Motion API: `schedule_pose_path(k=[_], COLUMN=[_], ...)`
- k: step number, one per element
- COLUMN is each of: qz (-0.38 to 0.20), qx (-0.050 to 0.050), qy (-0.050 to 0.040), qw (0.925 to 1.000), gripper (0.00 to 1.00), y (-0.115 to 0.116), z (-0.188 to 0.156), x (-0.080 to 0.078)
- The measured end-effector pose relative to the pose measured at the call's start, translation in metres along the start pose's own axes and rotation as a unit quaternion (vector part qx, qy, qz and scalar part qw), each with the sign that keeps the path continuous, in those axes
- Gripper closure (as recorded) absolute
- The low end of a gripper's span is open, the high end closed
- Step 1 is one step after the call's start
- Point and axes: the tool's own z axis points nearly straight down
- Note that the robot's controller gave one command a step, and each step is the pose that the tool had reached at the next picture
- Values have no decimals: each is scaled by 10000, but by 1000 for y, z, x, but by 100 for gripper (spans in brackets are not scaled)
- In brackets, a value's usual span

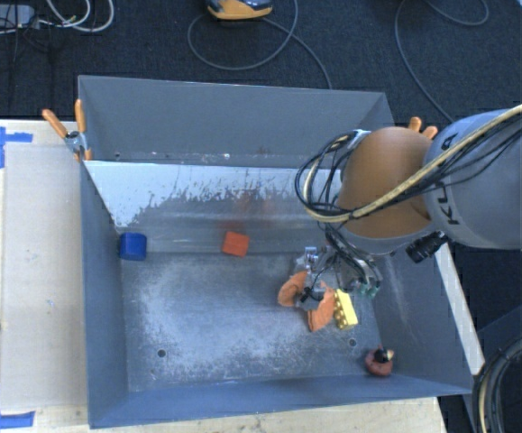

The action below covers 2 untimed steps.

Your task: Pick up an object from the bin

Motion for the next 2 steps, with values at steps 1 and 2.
schedule_pose_path(k=[1,2], qz=[0,-330], qx=[-1,-1], qy=[-13,0], qw=[10000,9995], gripper=[100,100], y=[-1,-16], z=[-61,-120], x=[-1,4])
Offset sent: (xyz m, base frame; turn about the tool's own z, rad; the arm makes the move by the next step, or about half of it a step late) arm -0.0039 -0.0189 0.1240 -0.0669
